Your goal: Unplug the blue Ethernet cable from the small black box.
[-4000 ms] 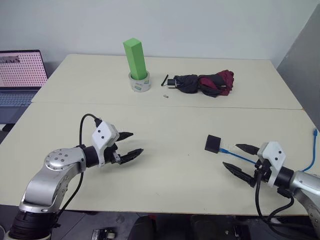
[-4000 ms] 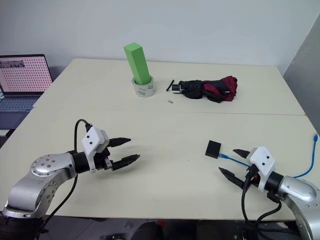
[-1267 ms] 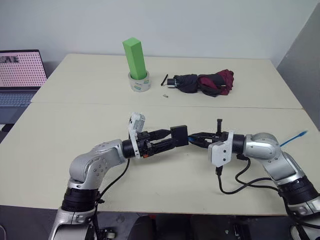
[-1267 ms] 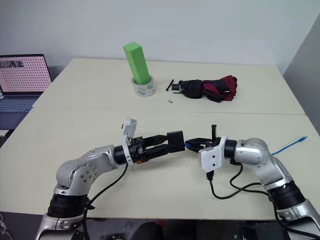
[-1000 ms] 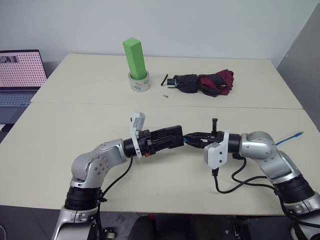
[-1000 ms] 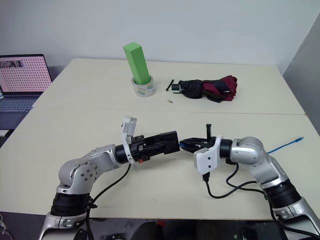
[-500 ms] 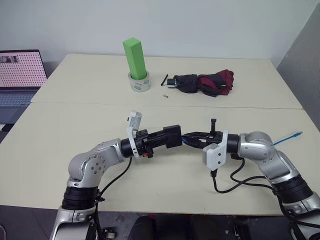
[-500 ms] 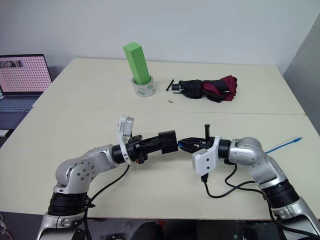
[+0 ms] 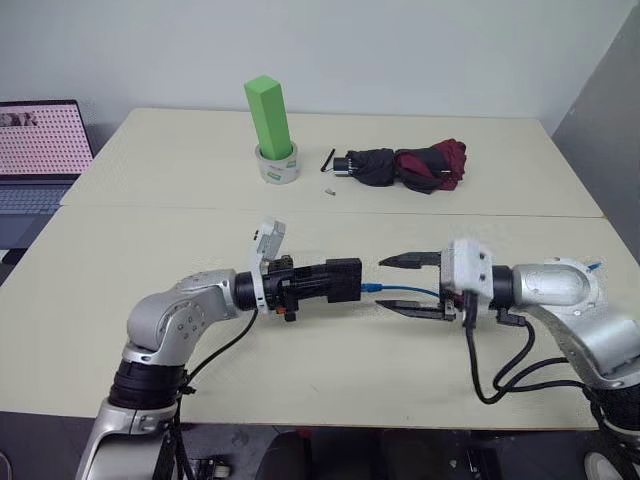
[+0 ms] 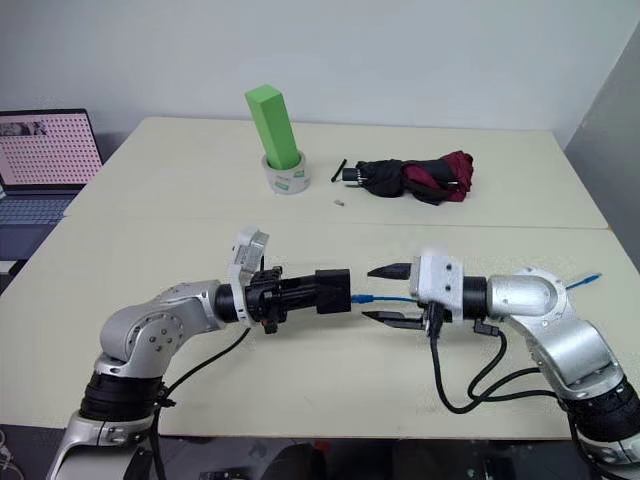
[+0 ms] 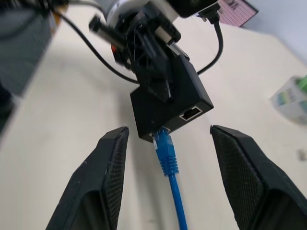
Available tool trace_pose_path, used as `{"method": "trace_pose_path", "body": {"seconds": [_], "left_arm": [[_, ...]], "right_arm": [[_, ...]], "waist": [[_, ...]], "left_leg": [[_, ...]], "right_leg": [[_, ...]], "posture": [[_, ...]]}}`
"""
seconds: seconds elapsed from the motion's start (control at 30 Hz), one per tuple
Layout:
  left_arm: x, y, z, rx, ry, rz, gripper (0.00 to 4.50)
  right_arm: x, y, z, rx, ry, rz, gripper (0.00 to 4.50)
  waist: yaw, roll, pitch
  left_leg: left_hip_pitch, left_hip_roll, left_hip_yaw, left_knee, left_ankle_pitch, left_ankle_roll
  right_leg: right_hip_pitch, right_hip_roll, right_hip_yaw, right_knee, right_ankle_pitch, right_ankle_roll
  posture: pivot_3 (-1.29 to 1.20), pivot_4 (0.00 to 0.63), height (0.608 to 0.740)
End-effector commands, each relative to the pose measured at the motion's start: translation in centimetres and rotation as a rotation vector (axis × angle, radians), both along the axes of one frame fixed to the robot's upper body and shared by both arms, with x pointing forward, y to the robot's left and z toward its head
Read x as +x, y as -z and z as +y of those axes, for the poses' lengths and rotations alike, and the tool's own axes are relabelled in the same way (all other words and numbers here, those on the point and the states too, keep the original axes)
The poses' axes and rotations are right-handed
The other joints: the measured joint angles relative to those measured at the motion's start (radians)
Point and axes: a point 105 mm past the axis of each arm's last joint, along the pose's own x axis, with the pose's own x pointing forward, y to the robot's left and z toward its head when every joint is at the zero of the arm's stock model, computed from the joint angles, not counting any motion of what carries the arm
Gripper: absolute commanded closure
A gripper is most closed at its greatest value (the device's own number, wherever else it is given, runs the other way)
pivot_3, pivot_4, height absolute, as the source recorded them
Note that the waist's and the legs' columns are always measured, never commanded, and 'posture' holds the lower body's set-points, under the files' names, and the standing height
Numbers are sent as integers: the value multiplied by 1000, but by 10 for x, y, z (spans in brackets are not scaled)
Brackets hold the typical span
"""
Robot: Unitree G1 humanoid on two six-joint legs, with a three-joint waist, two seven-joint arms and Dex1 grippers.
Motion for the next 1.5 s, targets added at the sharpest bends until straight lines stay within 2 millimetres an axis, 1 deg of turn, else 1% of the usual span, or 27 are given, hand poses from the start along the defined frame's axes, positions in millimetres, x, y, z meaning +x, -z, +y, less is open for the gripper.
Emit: {"method": "trace_pose_path", "body": {"seconds": [0.03,0.13,0.23,0.43,0.67,0.8,0.83,0.87,1.13,1.33,1.5], "left_arm": [[-6,-20,-1,3,73,-101,3711],[-10,-27,0,12,115,-128,3711],[-11,-29,0,16,127,-135,3711],[-13,-29,-2,15,132,-138,3711],[-13,-29,-1,13,126,-139,3711],[-15,-28,-1,17,130,-140,3711],[-15,-28,-1,21,132,-141,3711],[-16,-27,-1,23,133,-141,3711],[-21,-24,-1,45,159,-143,3712],[-27,-18,-1,76,196,-145,3712],[-27,-14,1,95,198,-149,3712]], "right_arm": [[-6,-8,3,62,3,146,1634],[0,0,4,96,25,271,1634],[2,3,6,118,23,337,1634],[7,3,10,156,21,395,1634],[6,5,12,151,6,416,1634],[6,4,13,160,0,424,2284],[5,4,13,162,-2,427,2578],[5,4,13,163,-5,430,2726],[2,1,13,149,-40,462,4442],[2,-1,16,143,-71,489,4477],[1,0,16,134,-87,517,4477]], "waist": [[0,0,0],[0,0,0],[0,0,0],[-1,0,0],[-1,0,0],[-1,0,0],[-1,0,0],[-1,0,0],[-1,0,0],[-1,0,0],[-1,0,0]], "left_leg": [[0,0,0,0,0,0],[-1,0,0,0,0,0],[-1,0,0,0,0,0],[-1,0,0,0,0,0],[-1,0,0,0,0,0],[-1,0,0,0,0,0],[-1,0,0,0,0,0],[-1,0,0,0,0,0],[-1,0,0,-1,0,0],[-1,0,0,-1,0,0],[-1,0,0,-1,0,0]], "right_leg": [[0,0,0,0,0,0],[0,0,0,-1,0,0],[0,0,0,-1,0,0],[-1,0,0,-1,0,0],[-1,0,0,-1,0,0],[-1,0,0,-1,0,0],[-1,0,0,-1,0,0],[-1,0,0,-1,0,0],[-1,0,0,-1,0,0],[-1,0,0,-1,0,0],[-1,0,0,-1,0,0]], "posture": [[0,150,740],[0,150,740],[0,150,740],[0,150,740],[0,150,740],[0,150,740],[0,150,740],[0,150,740],[0,150,740],[0,150,740],[0,150,740]]}}
